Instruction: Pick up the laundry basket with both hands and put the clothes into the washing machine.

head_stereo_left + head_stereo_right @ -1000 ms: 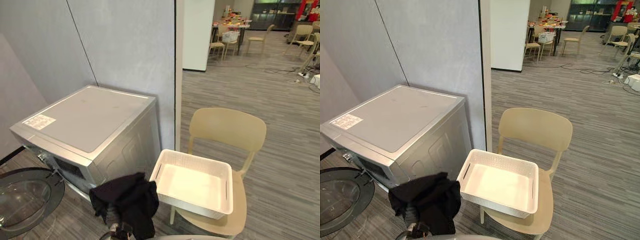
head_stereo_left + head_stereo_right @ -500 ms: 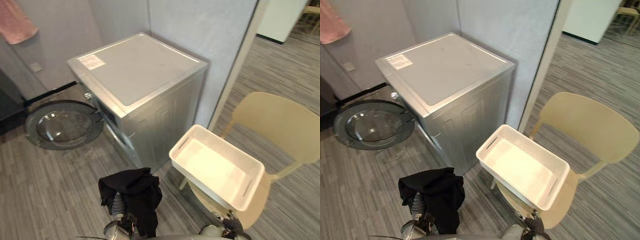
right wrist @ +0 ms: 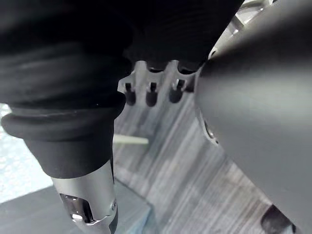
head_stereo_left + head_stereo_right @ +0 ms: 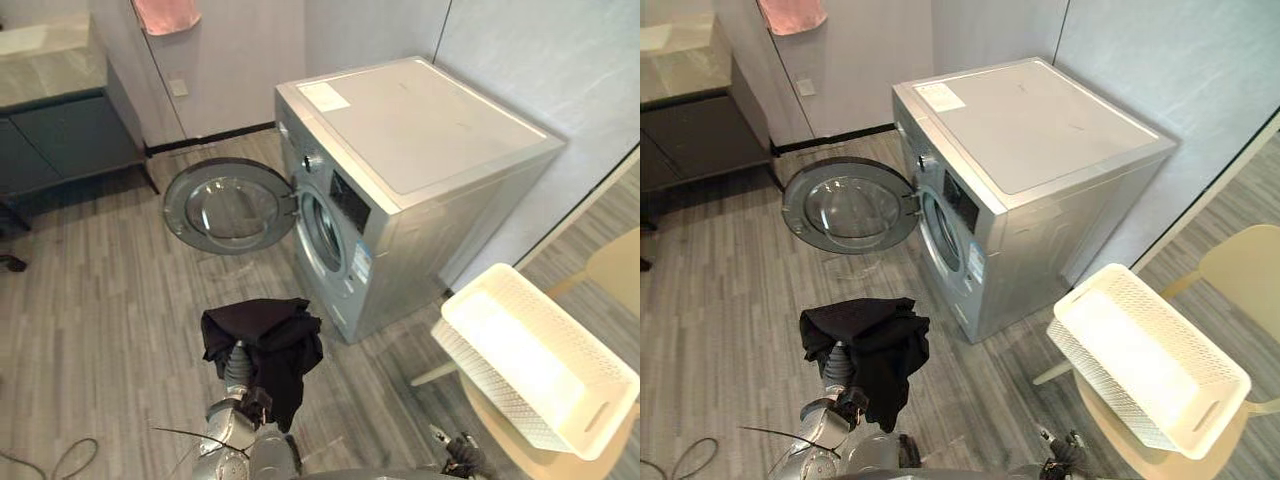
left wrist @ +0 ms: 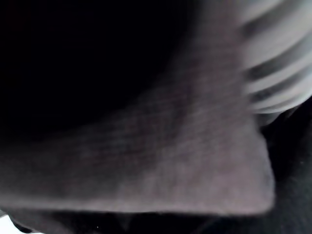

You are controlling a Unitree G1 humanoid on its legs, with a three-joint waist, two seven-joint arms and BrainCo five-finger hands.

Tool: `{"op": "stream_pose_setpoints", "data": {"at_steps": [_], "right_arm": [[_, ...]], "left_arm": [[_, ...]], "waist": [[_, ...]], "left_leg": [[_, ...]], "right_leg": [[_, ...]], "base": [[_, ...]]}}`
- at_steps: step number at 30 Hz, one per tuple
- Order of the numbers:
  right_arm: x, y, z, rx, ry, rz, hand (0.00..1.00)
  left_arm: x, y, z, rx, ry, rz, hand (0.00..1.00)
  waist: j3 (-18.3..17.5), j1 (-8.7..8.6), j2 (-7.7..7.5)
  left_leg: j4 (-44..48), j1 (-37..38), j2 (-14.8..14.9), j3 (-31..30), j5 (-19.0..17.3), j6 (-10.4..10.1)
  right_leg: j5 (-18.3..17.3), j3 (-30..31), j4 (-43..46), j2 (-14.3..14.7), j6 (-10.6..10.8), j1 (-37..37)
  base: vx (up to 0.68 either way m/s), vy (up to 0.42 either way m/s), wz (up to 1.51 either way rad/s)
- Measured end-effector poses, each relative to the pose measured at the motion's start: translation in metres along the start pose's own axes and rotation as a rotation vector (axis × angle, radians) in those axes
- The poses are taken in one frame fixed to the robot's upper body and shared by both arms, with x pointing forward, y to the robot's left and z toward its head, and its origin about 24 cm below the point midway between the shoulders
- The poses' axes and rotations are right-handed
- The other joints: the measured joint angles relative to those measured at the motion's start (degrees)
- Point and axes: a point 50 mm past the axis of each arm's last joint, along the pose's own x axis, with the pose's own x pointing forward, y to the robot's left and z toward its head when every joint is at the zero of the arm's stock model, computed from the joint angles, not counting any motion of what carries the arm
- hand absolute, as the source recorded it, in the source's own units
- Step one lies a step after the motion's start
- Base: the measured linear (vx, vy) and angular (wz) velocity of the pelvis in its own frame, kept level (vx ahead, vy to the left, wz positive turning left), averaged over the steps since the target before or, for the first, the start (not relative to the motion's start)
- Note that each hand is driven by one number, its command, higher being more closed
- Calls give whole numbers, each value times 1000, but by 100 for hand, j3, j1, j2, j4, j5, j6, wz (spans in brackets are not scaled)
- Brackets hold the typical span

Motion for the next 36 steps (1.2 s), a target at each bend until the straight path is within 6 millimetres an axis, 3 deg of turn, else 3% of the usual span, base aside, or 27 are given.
{"op": "stream_pose_setpoints", "data": {"at_steps": [1, 2, 3, 5, 7, 8, 11, 12, 13, 16, 17, 18, 19, 20, 21, 22, 23, 25, 27, 29, 30, 31, 32, 33, 34, 35, 36], "right_arm": [[0, 2, 1, 24, -8, 3, 0], [-1, 3, -1, 36, -5, 4, 0], [-3, 4, -6, 79, 8, 0, 0], [-4, 5, -13, 124, 38, 1, 0], [-4, 1, -18, 161, 57, -12, 0], [-4, 1, -20, 164, 69, -13, 0], [-4, -2, -20, 200, 71, -26, 0], [-5, -4, -23, 205, 81, -35, 0], [-8, -8, -32, 208, 107, -50, 0], [-9, -17, -32, 229, 104, -78, 0], [-9, -17, -33, 229, 107, -80, 0], [-10, -18, -35, 229, 113, -83, 0], [-10, -19, -34, 227, 114, -89, 0], [-9, -20, -31, 222, 104, -88, 0], [-5, -16, -21, 186, 78, -67, 0], [-2, -11, -10, 139, 49, -41, 0], [-1, -7, -6, 114, 37, -24, 0], [1, 16, 7, 16, -12, 67, 0], [1, 31, 17, -22, -50, 117, 0], [0, 47, 28, -61, -97, 172, 0], [0, 49, 31, -59, -114, 176, 0], [0, 47, 32, -51, -122, 167, 0], [0, 37, 27, -46, -109, 134, 0], [0, 29, 24, -36, -100, 112, 0], [-1, 18, 21, -17, -87, 75, 0], [-1, 13, 13, 5, -55, 49, 0], [-2, 17, -3, 40, 9, 42, 0]], "left_arm": [[0, 1, 1, 16, 0, 0, 100], [1, 0, 2, 18, -4, -1, 100], [4, -2, 4, 26, -19, -6, 100], [5, -2, 0, 33, -4, 0, 100], [5, -4, -13, 42, 53, -6, 100], [6, -10, -20, 47, 86, -26, 100], [14, -28, -28, 46, 122, -85, 100], [20, -46, -31, 39, 129, -146, 100], [20, -55, -34, 30, 141, -170, 100], [16, -70, -41, 42, 171, -248, 100], [16, -70, -42, 42, 173, -252, 100], [16, -69, -42, 41, 174, -247, 100], [15, -66, -40, 29, 164, -235, 100], [14, -64, -38, 21, 154, -226, 100], [13, -58, -32, 4, 128, -197, 100], [13, -51, -29, -6, 110, -163, 100], [12, -48, -27, -10, 103, -147, 100], [9, -33, -24, -22, 87, -68, 100], [6, -28, -26, -26, 92, -44, 100], [3, -24, -28, -28, 99, -18, 100], [2, -23, -29, -28, 103, -11, 100], [1, -24, -31, -26, 109, -11, 100], [0, -26, -34, -21, 124, -24, 100], [0, -28, -35, -18, 131, -35, 100], [0, -32, -37, -14, 138, -56, 100], [1, -34, -36, -3, 140, -70, 100], [6, -30, -30, 14, 121, -67, 100]], "waist": [[10, -37, 130], [-12, -55, 108], [-48, -94, -11], [-60, -161, -167], [-31, -182, -160], [-29, -248, -162], [-9, -355, -174], [-3, -515, -301], [-24, -593, -241], [-142, -685, 43], [-142, -683, 51], [-138, -659, 55], [-114, -637, 118], [-81, -625, 122], [-68, -586, 243], [-15, -510, 334], [3, -471, 348], [3, -241, 285], [-13, -165, 246], [-28, -135, 210], [-61, -93, 197], [-150, -108, 150], [-245, -185, 132], [-302, -204, 138], [-376, -209, 175], [-503, -287, 131], [-598, -321, -275]], "left_leg": [[-389, 253, -103, -178, 213, 73], [-579, 318, -143, -282, 306, 113], [-994, 469, -255, -455, 520, 154], [-1425, 718, -378, -609, 650, 158], [-1580, 982, -385, -606, 647, 158], [-1609, 1056, -380, -635, 631, 146], [-1683, 1070, -377, -796, 621, 127], [-1683, 1079, -370, -1016, 588, -32], [-1635, 1169, -283, -1179, 481, -227], [-1032, 1229, 119, -1227, 357, -405], [-713, 1199, 181, -1224, 342, -432], [458, 952, 260, -1293, 367, -482], [1998, 567, 287, -1467, 620, -904], [2724, 374, 303, -1465, 769, -1095], [3735, 53, 286, -1428, 863, -1242], [4188, -153, 281, -1379, 826, -1175], [4226, -228, 284, -1368, 777, -1086], [3454, -438, 552, -1405, 403, -438], [2448, -441, 867, -1598, 319, -288], [874, -335, 1179, -2357, 359, -197], [199, -214, 1224, -2763, 372, -216], [-341, -154, 1184, -3239, 477, -415], [-649, -144, 1102, -3189, 758, -912], [-753, -128, 1041, -3037, 918, -1068], [-907, -43, 909, -2780, 1363, -942], [-879, -36, 830, -2509, 1015, -1284], [-892, -15, 420, -2225, 898, -1167]], "right_leg": [[-737, 930, 701, 325, 352, -202], [-1151, 1221, 1017, 546, 519, -258], [-1958, 1582, 1609, 975, 595, -409], [-2827, 1547, 2274, 1620, 631, -677], [-3279, 1254, 2327, 2037, 633, -874], [-3410, 1134, 2233, 2253, 656, -1065], [-3406, 1158, 1928, 2430, 660, -1439], [-3112, 1383, 1354, 2395, 663, -1465], [-2994, 1269, 1284, 2517, 386, -1281], [-3118, 906, 950, 2898, 170, -746], [-3118, 888, 863, 2971, 169, -576], [-3119, 905, 706, 3096, 168, -218], [-3146, 980, 588, 3201, 140, 41], [-3165, 1066, 547, 3256, 110, 138], [-3239, 1319, 428, 3369, -15, 312], [-3301, 1579, 351, 3432, -119, 466], [-3301, 1725, 336, 3440, -119, 524], [-3292, 2420, 225, 3430, -86, 687], [-3362, 2867, 318, 3417, 38, 687], [-3538, 3472, 580, 3393, 308, 571], [-3689, 3699, 716, 3373, 487, 425], [-3914, 3928, 955, 3264, 594, 254], [-4067, 4056, 1030, 3078, 775, 223], [-4103, 4121, 1010, 2978, 839, 233], [-4165, 4219, 962, 2818, 986, 265], [-4206, 4273, 898, 2578, 1143, 308], [-4034, 4377, 884, 2152, 1443, 172]], "base": [[155, 154, 48], [187, 122, 79], [129, 10, 83], [142, -50, 65], [145, -108, 12], [151, -139, 14], [191, -219, 54], [268, -309, 81], [288, -314, 83], [370, -264, 33], [436, -258, 19], [349, -184, 7], [376, -166, -3], [269, -53, -35], [302, -23, -70], [200, 4, -83], [187, 46, -108], [186, 91, -145], [162, 118, -136], [269, 284, -151], [287, 425, -155], [295, 519, -110], [263, 494, -71], [242, 464, -42], [272, 541, -25], [326, 656, -24], [308, 625, -35]]}}
